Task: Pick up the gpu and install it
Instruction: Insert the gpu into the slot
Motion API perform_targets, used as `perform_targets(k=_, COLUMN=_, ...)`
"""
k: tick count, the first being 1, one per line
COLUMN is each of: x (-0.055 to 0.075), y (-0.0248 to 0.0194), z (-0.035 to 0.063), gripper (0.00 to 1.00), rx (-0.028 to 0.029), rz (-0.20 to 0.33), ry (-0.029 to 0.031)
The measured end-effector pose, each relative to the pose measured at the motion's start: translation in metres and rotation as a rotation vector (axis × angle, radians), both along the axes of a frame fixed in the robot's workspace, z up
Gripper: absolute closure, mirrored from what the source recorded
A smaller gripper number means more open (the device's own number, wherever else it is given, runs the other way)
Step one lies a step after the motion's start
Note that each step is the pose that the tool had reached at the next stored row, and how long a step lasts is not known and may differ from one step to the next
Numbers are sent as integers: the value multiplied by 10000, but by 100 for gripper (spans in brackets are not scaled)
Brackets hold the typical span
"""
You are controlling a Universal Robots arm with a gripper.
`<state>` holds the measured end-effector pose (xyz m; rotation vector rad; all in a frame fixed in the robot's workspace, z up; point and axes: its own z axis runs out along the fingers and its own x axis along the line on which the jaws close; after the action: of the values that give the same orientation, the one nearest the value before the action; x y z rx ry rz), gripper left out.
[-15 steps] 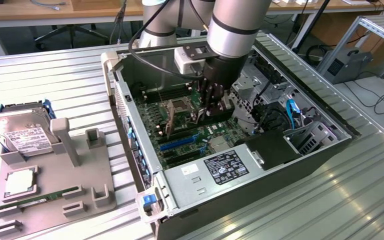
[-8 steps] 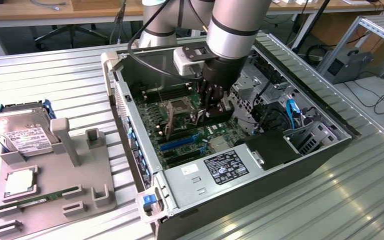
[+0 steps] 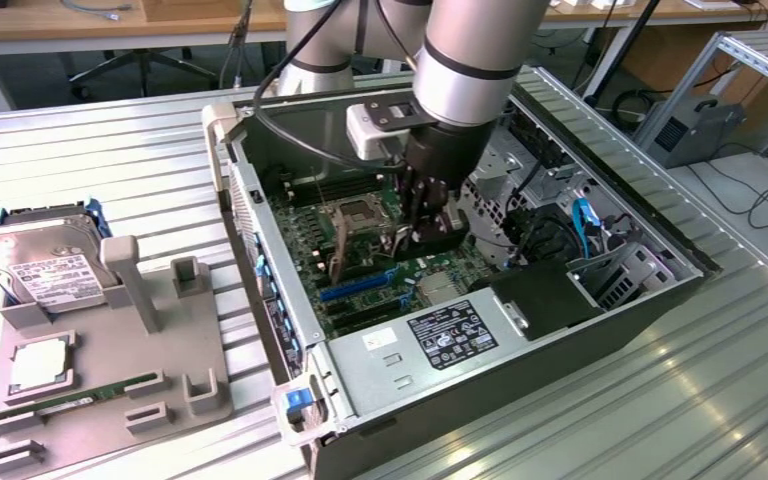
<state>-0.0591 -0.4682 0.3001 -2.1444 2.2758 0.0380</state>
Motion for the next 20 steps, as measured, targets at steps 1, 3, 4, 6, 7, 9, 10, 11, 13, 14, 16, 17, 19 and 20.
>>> perform_targets(k=1, x=-4, y=-12, z=0, gripper=74, rx=1, rz=0, ry=0)
perform_targets(k=3, x=-11, y=-35, z=0, gripper=74, rx=0, rz=0, ry=0)
perform_targets(k=4, x=-16, y=-46, z=-1, gripper=74, rx=1, rz=0, ry=0)
perform_targets(k=6, x=-25, y=-61, z=-1, gripper=74, rx=1, rz=4, ry=0)
perform_targets(k=7, x=-30, y=-63, z=-2, gripper=74, rx=1, rz=16, ry=-1)
perform_targets(k=9, x=-42, y=-63, z=-3, gripper=74, rx=-1, rz=85, ry=0)
perform_targets(k=10, x=-46, y=-63, z=-2, gripper=74, rx=-6, rz=125, ry=1)
perform_targets(k=11, x=-52, y=-64, z=-3, gripper=74, rx=-42, rz=192, ry=1)
perform_targets(k=13, x=-65, y=-64, z=-4, gripper=74, rx=-98, rz=283, ry=1)
perform_targets(k=14, x=-79, y=-63, z=-5, gripper=74, rx=-111, rz=308, ry=1)
perform_targets(k=16, x=-115, y=-56, z=-10, gripper=74, rx=-121, rz=324, ry=1)
perform_targets(k=17, x=-132, y=-53, z=-11, gripper=74, rx=-125, rz=326, ry=1)
perform_targets(k=19, x=-166, y=-49, z=-17, gripper=74, rx=-130, rz=329, ry=0)
perform_targets(k=20, x=-192, y=-42, z=-24, gripper=74, rx=-139, rz=330, ry=1)
